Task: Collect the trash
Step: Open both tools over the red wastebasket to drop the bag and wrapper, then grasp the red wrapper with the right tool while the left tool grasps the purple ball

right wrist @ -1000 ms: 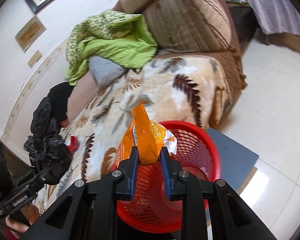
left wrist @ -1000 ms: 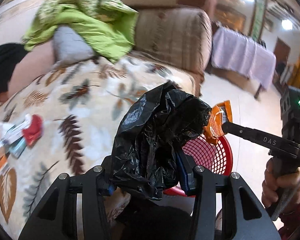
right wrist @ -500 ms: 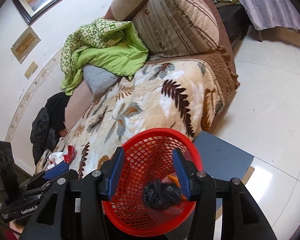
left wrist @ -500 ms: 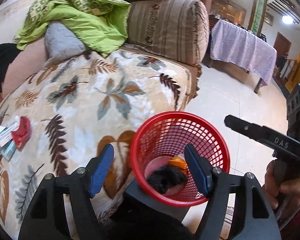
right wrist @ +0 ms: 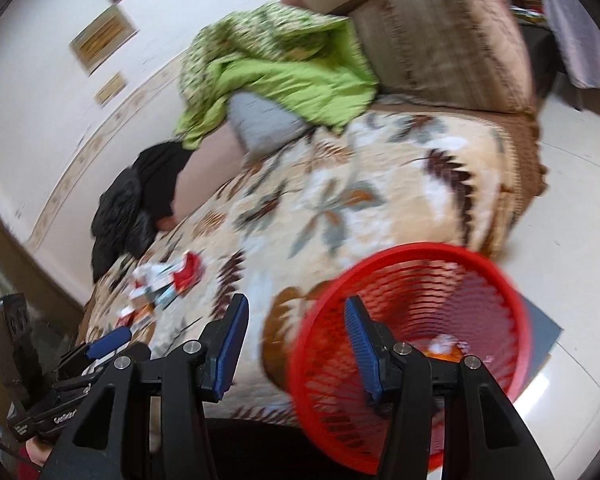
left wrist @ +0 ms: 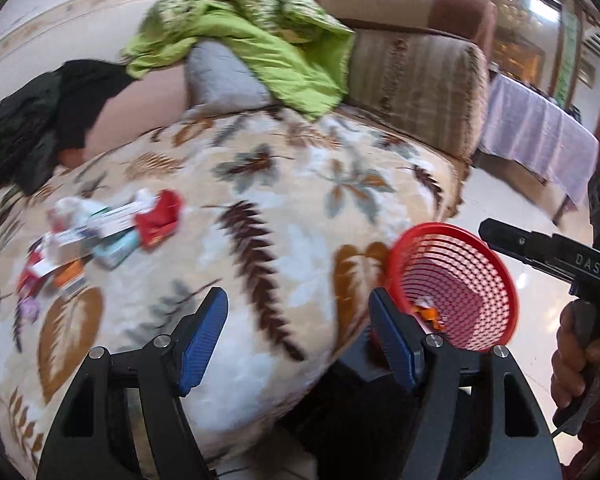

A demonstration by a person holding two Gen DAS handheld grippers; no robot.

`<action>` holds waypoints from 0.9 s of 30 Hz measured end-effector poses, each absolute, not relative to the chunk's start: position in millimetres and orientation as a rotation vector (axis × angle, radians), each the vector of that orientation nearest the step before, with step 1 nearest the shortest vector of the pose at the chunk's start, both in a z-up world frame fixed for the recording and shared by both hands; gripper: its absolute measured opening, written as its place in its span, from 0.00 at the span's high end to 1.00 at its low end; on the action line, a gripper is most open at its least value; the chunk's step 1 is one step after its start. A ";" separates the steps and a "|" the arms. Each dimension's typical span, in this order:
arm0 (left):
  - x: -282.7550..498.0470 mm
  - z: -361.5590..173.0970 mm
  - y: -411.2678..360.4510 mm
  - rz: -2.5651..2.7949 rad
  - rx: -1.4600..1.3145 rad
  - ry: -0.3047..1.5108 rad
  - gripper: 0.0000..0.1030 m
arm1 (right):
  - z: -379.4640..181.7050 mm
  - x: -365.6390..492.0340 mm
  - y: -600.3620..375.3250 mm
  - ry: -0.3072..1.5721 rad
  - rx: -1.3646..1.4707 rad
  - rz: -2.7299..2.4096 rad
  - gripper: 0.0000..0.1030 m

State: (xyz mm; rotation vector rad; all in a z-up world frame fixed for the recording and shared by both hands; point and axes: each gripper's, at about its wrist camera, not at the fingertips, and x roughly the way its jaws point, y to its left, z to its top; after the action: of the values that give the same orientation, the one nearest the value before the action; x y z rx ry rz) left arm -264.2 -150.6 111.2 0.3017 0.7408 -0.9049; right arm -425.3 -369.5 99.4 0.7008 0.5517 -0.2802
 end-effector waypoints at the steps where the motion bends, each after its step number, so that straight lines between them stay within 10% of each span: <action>1: -259.1 111.4 -142.7 -0.890 0.289 0.741 0.30 | 100.9 -413.6 -359.6 0.564 0.687 -0.252 0.48; 27: -55.5 59.9 59.2 -0.264 -0.147 0.861 0.30 | 88.3 -228.6 -256.1 0.682 0.607 -0.037 0.45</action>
State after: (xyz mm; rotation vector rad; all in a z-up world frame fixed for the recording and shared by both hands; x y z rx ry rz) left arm -55.5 59.2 59.9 -0.1473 0.8609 -0.2644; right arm -228.6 -256.1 88.3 0.6068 0.6818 -0.0372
